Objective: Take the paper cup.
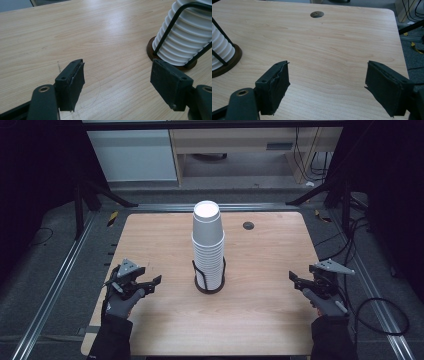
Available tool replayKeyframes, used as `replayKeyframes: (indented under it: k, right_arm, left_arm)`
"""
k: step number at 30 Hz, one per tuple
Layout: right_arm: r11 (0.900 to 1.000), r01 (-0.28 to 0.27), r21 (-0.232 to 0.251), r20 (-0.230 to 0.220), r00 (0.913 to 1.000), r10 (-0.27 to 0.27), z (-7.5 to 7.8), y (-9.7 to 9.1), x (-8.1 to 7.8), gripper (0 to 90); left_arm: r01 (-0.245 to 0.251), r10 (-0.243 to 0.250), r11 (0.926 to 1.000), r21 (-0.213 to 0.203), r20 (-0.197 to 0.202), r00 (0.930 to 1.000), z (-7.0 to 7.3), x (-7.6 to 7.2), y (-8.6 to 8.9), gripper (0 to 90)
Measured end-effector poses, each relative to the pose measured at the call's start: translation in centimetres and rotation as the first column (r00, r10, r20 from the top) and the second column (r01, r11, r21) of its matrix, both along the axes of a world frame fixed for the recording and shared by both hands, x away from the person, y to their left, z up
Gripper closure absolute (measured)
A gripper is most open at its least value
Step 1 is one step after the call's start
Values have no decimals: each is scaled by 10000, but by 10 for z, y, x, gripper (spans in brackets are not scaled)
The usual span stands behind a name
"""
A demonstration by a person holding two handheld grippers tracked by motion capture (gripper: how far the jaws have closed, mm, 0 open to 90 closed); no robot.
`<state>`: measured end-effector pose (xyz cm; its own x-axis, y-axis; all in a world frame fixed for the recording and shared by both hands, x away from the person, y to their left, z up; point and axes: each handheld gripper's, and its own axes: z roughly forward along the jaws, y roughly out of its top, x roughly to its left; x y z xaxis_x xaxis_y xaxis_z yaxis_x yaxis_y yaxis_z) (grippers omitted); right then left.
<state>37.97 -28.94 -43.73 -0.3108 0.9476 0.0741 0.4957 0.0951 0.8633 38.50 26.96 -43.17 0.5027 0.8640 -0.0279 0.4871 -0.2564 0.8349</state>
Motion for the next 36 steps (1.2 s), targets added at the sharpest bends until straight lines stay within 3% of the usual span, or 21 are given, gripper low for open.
replayKeyframes:
  k: [11, 23, 32, 35, 36]
  right_arm:
    - [9992, -411, -29, 122, 9991, 411, 9, 14, 2, 190]
    - [9960, -897, 8, 406, 9952, 896, 21, 29, 1, 189]
    - [9932, -1166, 12, 929, 9889, 1160, 47, 38, -1, 181]
    - [9883, -1522, -69, 1255, 9804, 1519, 66, 49, 1, 178]
    - [9883, -1522, -69, 1255, 9804, 1519, 66, 49, 1, 178]
  left_arm:
    - [106, -103, 9996, -267, 115, 9999, 2, -4, 2, 262]
    - [214, -213, 9997, -133, 30, 9998, 1, -3, 0, 262]
    - [-7, 10, 9997, -231, 105, 9999, 6, -5, 10, 260]
    - [-77, 79, 9999, -149, 127, 9999, 7, -7, 11, 258]
    - [-77, 79, 9999, -149, 127, 9999, 7, -7, 11, 257]
